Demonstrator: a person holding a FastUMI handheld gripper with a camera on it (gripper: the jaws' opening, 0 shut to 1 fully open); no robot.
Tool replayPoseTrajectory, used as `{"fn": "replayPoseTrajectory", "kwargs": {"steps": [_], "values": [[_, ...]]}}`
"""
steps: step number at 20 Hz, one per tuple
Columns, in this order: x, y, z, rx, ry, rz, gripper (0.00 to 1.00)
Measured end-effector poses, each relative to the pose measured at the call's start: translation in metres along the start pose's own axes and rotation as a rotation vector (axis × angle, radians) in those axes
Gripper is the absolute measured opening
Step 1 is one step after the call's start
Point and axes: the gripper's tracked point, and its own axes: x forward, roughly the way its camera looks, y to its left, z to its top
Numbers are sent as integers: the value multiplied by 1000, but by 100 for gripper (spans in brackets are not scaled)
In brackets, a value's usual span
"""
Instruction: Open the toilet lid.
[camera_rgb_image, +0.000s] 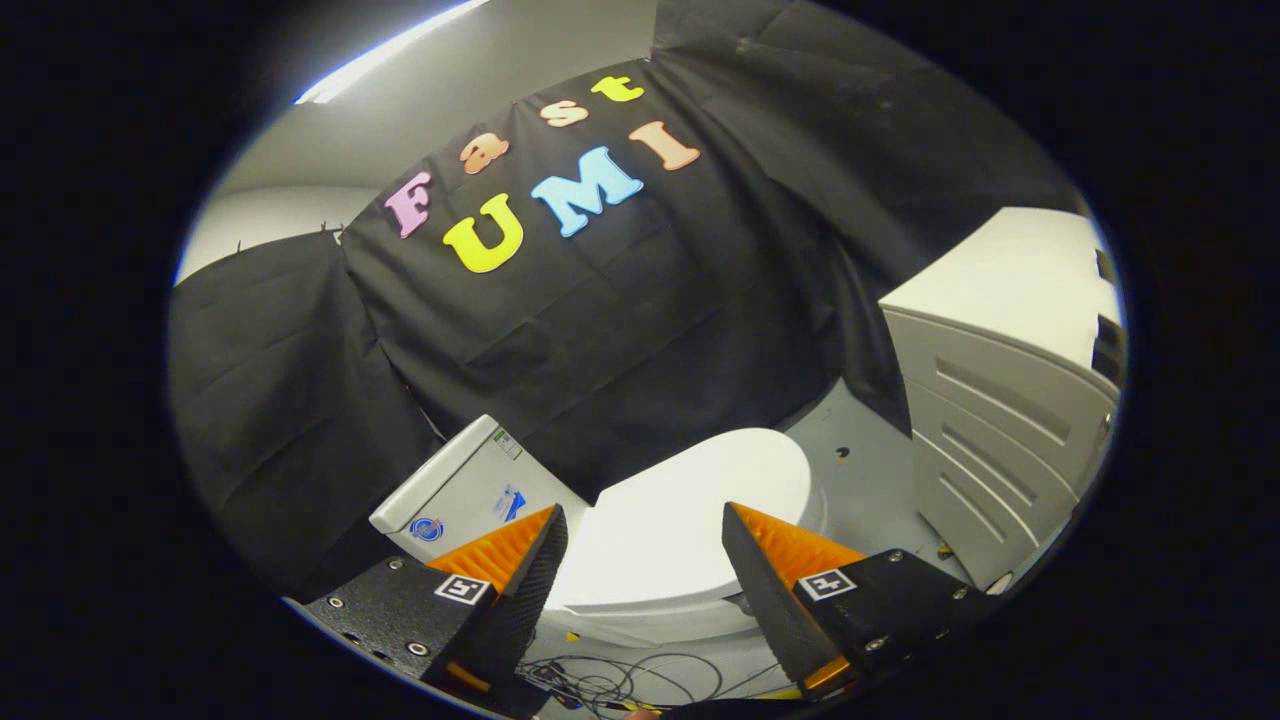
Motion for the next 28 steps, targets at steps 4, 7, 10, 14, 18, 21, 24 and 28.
{"fn": "replayPoseTrajectory", "kwargs": {"steps": [4,7,10,14,18,21,24,28], "values": [[19,-15,-33,111,46,-3,96],[32,-38,-67,141,102,-70,96],[43,-61,-84,199,136,-125,95],[54,-92,-121,272,187,-183,95],[61,-116,-139,352,212,-219,94],[69,-121,-151,436,226,-195,94],[79,-128,-160,524,223,-172,90],[92,-121,-167,596,222,-94,78]]}}
